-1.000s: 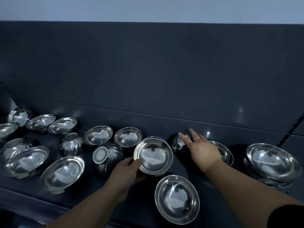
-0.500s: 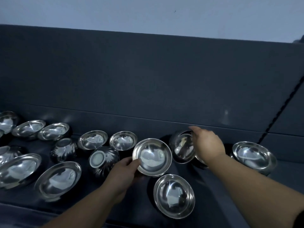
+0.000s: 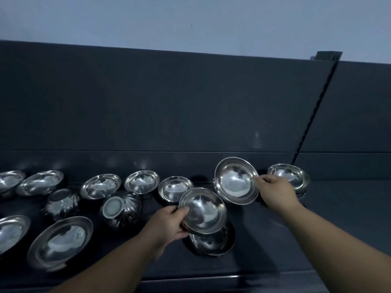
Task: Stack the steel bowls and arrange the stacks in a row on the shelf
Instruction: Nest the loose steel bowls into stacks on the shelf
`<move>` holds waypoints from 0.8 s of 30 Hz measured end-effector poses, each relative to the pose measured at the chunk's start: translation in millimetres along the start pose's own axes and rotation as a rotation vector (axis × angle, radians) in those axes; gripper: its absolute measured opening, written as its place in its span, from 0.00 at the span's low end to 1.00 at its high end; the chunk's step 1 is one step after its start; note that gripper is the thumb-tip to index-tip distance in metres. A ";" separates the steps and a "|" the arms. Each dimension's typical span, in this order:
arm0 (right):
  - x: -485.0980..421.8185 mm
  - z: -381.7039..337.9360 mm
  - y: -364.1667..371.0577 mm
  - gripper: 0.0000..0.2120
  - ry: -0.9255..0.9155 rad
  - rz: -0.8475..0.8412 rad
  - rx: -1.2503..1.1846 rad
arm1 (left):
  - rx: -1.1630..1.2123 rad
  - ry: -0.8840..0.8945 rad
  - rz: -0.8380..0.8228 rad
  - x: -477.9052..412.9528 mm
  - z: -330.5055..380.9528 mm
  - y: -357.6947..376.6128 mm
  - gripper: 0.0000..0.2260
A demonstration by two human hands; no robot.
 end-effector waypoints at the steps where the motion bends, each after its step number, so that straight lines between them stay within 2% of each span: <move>1: 8.4 3.7 2.2 0.11 0.054 -0.020 -0.061 | -0.033 0.003 -0.016 1.2 -2.1 3.2 0.08; 5: 37.6 20.9 18.5 0.14 0.180 -0.093 -0.124 | -0.130 0.033 -0.003 -0.9 -8.9 6.9 0.11; 11: 62.3 42.5 28.7 0.18 0.240 -0.092 -0.098 | -0.216 0.084 0.055 1.7 -11.9 1.5 0.10; 14: 67.3 44.7 31.7 0.18 0.233 -0.087 -0.082 | -0.218 0.101 0.079 3.6 -14.0 -6.3 0.10; 17: 68.8 39.9 36.9 0.17 0.182 -0.091 -0.033 | -0.210 0.109 0.074 3.0 -18.3 -11.2 0.16; 21: 69.1 37.6 41.7 0.18 0.098 -0.087 0.088 | -0.178 0.105 0.010 7.0 -21.4 -6.2 0.19; 24: 73.3 45.3 43.2 0.20 0.101 -0.091 0.107 | -0.158 0.097 -0.050 10.5 -23.9 1.8 0.21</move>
Point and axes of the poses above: each hand's wrist, its own x-axis away from the middle knuckle, its own y-axis out of the palm, z = x × y, the point moved 10 cm from there along -x, towards the middle knuckle, and after that the axes turned 8 degrees about z, right-handed, at the moved point
